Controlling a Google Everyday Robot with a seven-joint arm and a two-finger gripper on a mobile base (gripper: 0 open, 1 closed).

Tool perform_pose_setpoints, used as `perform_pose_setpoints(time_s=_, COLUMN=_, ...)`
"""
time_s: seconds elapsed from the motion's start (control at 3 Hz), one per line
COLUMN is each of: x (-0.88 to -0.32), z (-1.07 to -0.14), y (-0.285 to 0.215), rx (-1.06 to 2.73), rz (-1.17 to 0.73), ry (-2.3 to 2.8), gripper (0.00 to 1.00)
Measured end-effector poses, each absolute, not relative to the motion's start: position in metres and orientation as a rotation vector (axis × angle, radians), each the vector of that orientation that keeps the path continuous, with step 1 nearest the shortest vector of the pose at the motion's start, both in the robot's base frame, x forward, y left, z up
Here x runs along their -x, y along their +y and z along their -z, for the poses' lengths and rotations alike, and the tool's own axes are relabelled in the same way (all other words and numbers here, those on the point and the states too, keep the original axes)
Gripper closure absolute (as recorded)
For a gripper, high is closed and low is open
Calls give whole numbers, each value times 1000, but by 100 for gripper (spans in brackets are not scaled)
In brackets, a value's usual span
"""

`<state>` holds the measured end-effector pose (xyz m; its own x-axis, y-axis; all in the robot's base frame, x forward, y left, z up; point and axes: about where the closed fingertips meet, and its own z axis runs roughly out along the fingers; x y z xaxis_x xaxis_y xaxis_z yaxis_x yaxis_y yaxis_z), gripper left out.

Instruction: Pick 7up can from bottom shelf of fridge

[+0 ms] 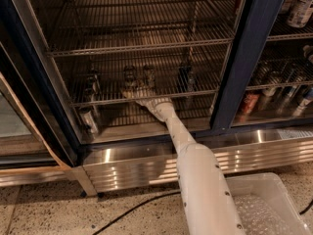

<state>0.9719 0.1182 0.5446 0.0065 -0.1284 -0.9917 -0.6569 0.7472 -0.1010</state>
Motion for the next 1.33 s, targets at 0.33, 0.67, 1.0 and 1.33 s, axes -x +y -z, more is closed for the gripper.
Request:
perform_pose_setpoints(time_s=0.33, x=-972, z=-545, y=118, rx=662, rz=-465, ry=1534, gripper=66)
perform_pose_setpoints(time_s=0.67, x=-972, z=-545, y=118, rx=662, rz=-465, ry=1534, gripper=89)
perform_pose_setpoints(time_s=1.0, x=-972, z=-545, y=118, rx=662, rz=-465, ry=1534, gripper=100)
perform_pose_setpoints(time_s=1.33, x=-964, z=-547, y=120, rx=662, rz=-477, ry=1527, gripper=100)
